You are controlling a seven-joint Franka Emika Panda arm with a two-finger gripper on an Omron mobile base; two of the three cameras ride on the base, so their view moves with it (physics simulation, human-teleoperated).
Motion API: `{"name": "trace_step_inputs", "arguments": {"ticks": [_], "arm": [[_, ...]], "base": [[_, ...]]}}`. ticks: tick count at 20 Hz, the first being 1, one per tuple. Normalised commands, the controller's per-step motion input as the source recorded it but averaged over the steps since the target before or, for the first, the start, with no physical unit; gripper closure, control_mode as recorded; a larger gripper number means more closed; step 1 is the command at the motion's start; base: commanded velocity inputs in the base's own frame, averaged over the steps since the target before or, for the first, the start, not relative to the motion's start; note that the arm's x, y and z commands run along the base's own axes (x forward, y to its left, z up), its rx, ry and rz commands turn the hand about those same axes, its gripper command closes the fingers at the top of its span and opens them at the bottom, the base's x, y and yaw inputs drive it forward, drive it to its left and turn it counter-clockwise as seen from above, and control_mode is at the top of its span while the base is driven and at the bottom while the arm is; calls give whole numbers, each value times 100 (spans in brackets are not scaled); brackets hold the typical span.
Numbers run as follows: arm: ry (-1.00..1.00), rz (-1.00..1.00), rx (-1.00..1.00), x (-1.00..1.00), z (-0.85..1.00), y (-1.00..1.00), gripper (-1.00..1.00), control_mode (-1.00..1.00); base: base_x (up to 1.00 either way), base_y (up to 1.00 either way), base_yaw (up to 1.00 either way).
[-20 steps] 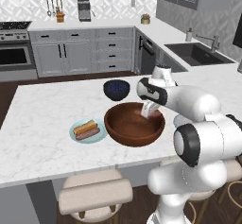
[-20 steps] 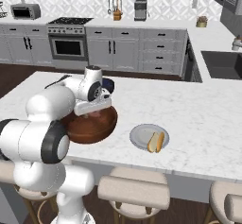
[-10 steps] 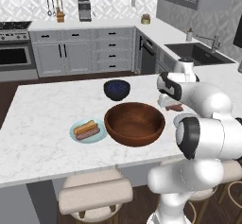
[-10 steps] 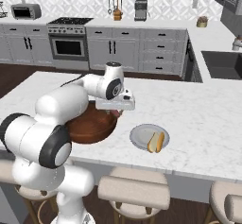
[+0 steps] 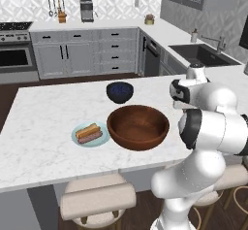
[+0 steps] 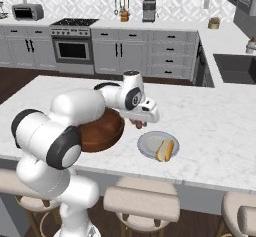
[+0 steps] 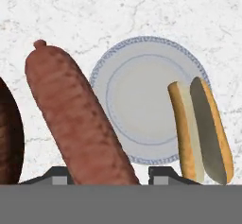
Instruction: Place one bun and one sausage from the bowl on each plate.
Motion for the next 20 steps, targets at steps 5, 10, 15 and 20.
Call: {"name": "trace_step_inputs", "arguments": {"ticks": [5, 10, 15, 20], "arm": [[-11, -24, -14, 5, -70, 0, 100, -100], [-3, -24, -6, 18, -33, -20, 100, -100], [0, -22, 0, 37, -4, -39, 100, -100], [0, -15, 0, 10, -29, -38, 100, -100]], "base": [[0, 0, 0], [0, 0, 0], [0, 0, 0], [0, 0, 0]]}}
